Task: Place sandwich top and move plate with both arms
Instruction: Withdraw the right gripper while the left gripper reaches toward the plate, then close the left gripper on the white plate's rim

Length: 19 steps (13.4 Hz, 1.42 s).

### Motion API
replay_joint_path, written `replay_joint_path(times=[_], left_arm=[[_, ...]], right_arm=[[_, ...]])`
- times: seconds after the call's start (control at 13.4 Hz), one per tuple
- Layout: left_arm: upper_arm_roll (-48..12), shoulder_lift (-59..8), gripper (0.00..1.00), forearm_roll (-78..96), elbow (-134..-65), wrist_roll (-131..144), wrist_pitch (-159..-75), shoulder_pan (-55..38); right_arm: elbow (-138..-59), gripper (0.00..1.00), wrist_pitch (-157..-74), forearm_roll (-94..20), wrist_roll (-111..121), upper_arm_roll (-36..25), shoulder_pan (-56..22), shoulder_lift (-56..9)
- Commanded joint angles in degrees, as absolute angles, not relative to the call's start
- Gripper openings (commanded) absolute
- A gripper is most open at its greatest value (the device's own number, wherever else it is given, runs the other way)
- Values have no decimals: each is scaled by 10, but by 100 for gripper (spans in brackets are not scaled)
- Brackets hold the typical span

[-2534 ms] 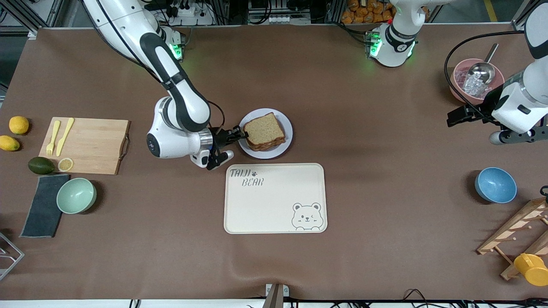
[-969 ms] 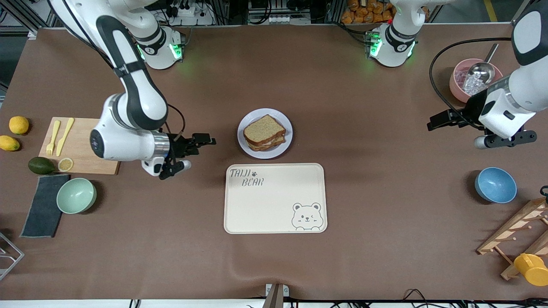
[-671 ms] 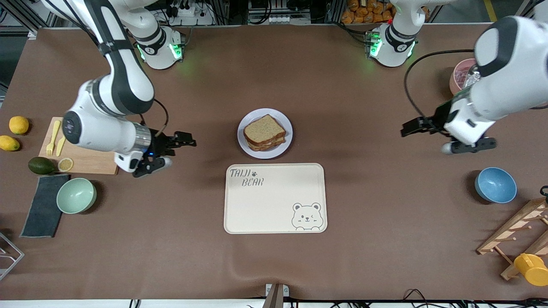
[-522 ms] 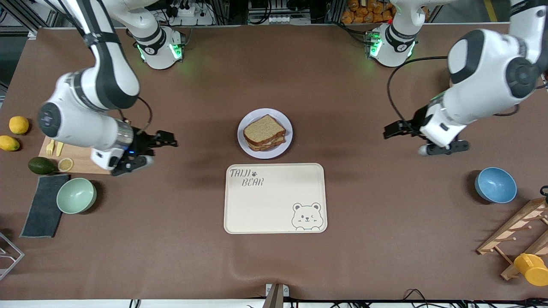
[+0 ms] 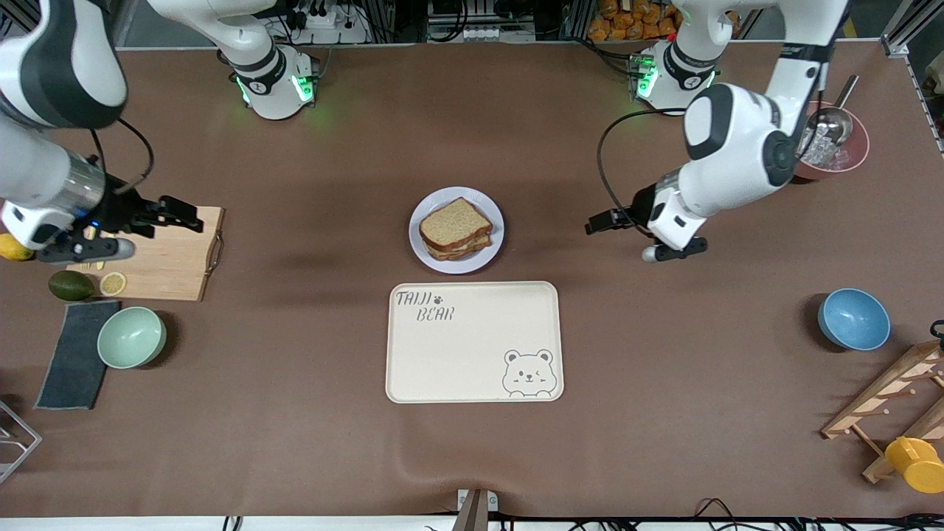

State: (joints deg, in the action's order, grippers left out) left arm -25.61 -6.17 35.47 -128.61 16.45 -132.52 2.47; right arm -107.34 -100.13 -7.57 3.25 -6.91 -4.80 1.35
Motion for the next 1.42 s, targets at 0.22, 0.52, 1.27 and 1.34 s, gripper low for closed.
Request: replay_joint_path(times=[0.22,0.52,1.27,1.34], left_arm=[[-315,-97,100,504,-1348,161,-1455,15],[-321,-138,100,567,-1362,122,-1509,-19],[-321,-235,100,896,-1343,-325,-1527,-23],[-321,-247,100,920,-1342,-365,-1526,-21]], right_arm=[[-1000,100,-908,-67,36,-5,61,20],[-926,100,-829,-17,29,2,63,18],[-901,100,-808,11,29,-9,60,18],[-898,100,-808,4,29,-9,61,16]])
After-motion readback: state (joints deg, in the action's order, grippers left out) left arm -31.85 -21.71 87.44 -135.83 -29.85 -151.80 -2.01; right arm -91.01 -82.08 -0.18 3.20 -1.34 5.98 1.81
